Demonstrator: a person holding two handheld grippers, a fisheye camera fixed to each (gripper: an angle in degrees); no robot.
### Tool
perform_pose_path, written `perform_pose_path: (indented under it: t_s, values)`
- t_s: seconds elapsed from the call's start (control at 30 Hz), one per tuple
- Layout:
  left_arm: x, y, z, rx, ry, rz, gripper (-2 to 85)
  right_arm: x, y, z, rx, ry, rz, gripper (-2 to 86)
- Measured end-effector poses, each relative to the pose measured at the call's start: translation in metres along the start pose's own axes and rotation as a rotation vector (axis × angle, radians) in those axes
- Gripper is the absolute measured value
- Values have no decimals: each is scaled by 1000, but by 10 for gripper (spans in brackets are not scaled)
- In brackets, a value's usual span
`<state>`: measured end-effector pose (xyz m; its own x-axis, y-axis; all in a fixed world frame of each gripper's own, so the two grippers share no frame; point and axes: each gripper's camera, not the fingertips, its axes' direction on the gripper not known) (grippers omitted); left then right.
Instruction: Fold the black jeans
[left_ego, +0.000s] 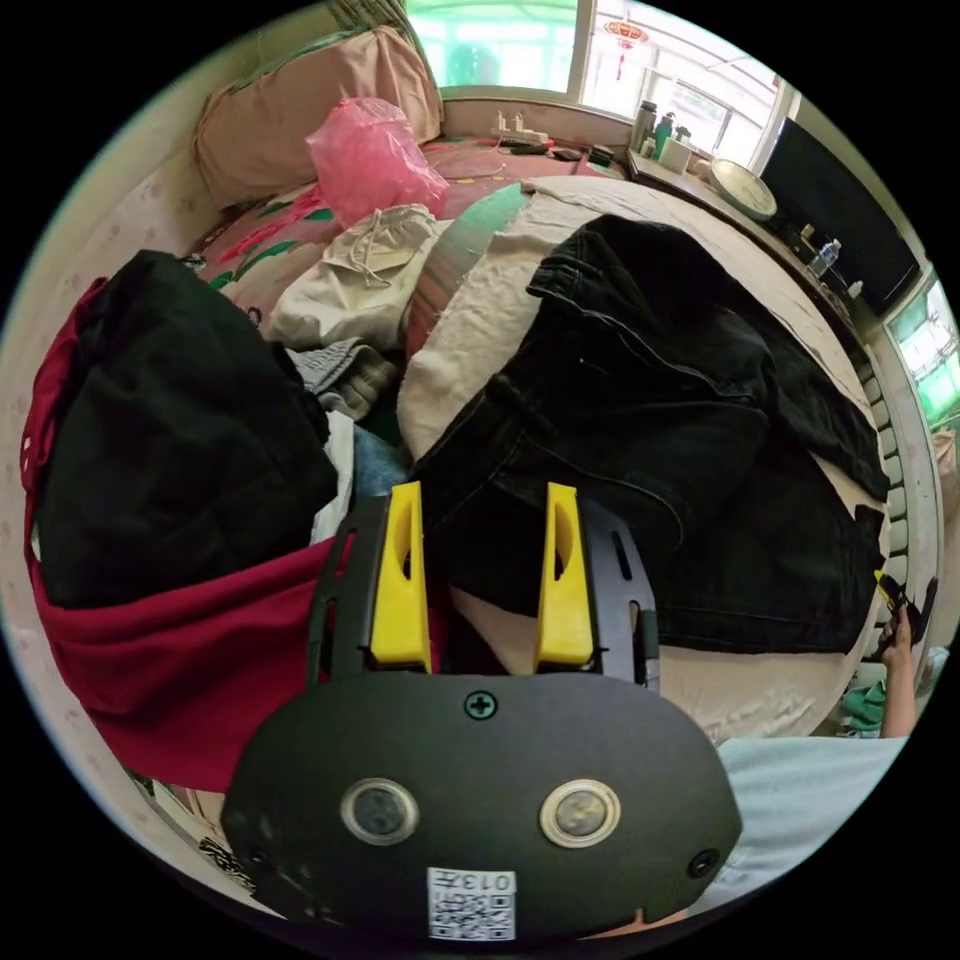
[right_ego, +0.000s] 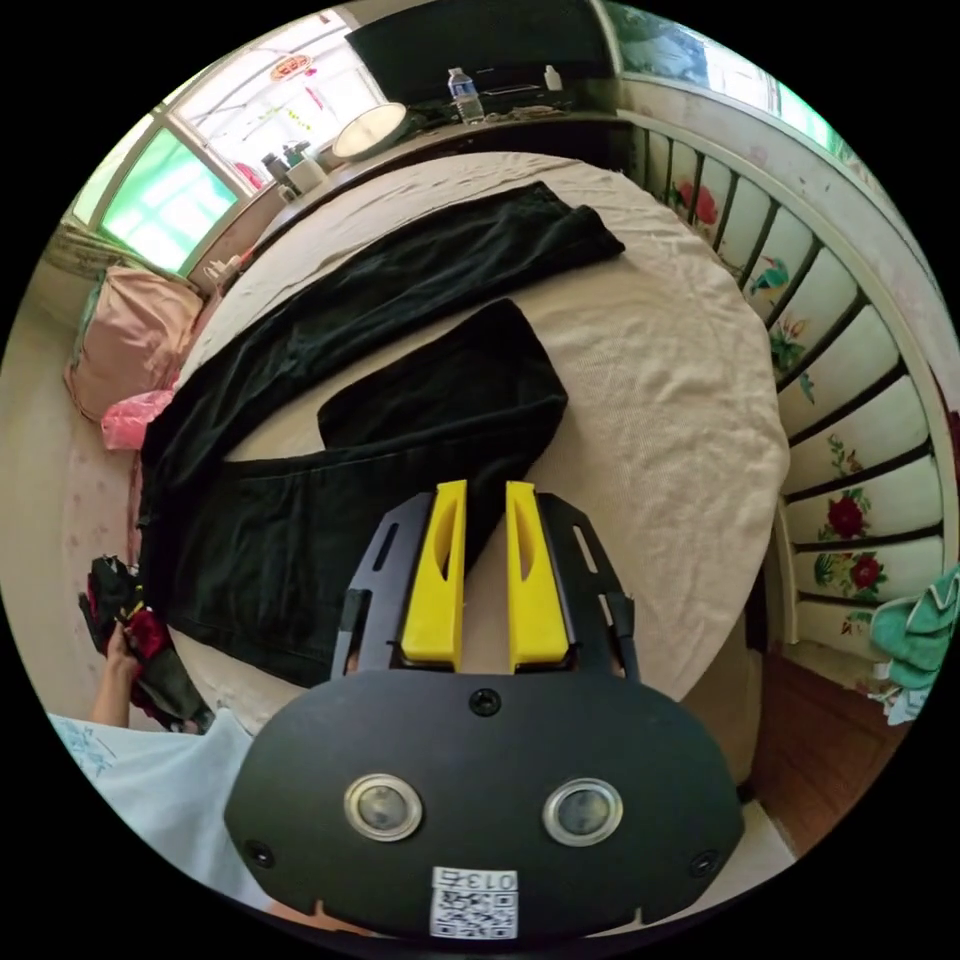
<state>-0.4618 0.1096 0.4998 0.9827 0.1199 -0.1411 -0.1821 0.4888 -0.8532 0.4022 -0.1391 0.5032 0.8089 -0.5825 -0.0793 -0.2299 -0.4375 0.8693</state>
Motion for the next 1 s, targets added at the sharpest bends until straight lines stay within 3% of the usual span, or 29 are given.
perform_pose_path:
  t_s: [0.13, 0.27, 0.37, 0.5, 0.77, 0.9, 1.0]
  values:
    - [-33, 14, -7, 19, -36, -41, 185, 9, 9, 0, -8, -50, 34, 97]
    - [-67, 16, 10, -24, 99, -165, 163, -3, 11, 2, 8, -116, 23, 75]
    - [-75, 11, 10, -63, 20, -140, 104, -33, 10, -8, 45, -10, -81, 35]
    - [-81, 3, -2, -57, 66, -114, 40, -71, 8, -17, 50, 129, -176, 20]
    - [-82, -1, -140, 153, 255, 97, 20, -111, 30, -156, 307, 131, -190, 13]
    - [-81, 12, -176, 151, 248, 158, 19, -122, 44, -238, 309, 353, -215, 19]
    - [-93, 22, -162, 64, 216, 153, 19, -123, 36, -233, 196, 527, -234, 27]
